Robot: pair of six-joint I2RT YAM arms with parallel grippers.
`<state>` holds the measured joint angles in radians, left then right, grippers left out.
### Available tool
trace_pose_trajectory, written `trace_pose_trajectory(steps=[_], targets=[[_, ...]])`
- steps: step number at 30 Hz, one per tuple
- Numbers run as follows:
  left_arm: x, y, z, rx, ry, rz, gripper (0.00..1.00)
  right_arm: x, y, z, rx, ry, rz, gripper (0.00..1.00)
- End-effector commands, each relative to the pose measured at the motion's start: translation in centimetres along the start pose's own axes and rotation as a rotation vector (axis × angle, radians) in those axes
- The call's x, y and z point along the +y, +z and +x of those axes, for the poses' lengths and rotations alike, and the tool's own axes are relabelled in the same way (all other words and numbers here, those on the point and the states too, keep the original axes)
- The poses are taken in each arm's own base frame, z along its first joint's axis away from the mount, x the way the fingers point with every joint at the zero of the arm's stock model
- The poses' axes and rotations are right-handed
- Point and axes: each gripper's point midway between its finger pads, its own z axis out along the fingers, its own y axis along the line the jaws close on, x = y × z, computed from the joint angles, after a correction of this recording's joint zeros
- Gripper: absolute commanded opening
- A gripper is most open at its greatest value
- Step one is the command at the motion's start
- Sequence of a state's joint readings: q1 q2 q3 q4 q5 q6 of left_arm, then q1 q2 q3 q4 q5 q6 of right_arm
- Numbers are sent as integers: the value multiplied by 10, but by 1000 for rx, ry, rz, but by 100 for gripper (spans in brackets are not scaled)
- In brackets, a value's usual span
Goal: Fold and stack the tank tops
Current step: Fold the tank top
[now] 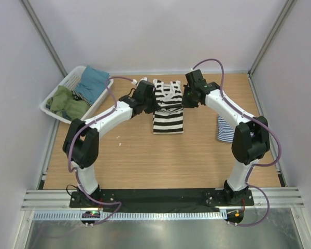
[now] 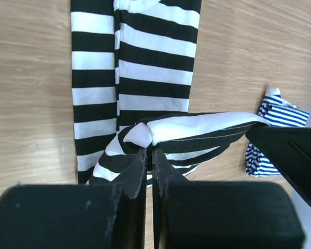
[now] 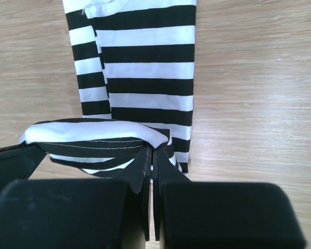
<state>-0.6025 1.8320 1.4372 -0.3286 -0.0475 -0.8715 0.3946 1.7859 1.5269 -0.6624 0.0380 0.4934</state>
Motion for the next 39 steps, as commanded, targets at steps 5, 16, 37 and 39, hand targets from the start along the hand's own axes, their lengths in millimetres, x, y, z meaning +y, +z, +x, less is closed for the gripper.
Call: trace_pose_trajectory(steps=[5, 16, 37, 39], targets=[[-3, 16, -29, -35, 11, 11, 0, -5, 21, -22, -12, 6, 14, 1], [3, 68, -51, -41, -42, 11, 0, -9, 66, -65, -43, 70, 39, 3], [8, 51, -25, 7, 24, 63, 43, -13, 56, -43, -73, 25, -107, 36], [11, 53, -19, 14, 34, 57, 42, -15, 62, -35, -56, 24, -109, 36]])
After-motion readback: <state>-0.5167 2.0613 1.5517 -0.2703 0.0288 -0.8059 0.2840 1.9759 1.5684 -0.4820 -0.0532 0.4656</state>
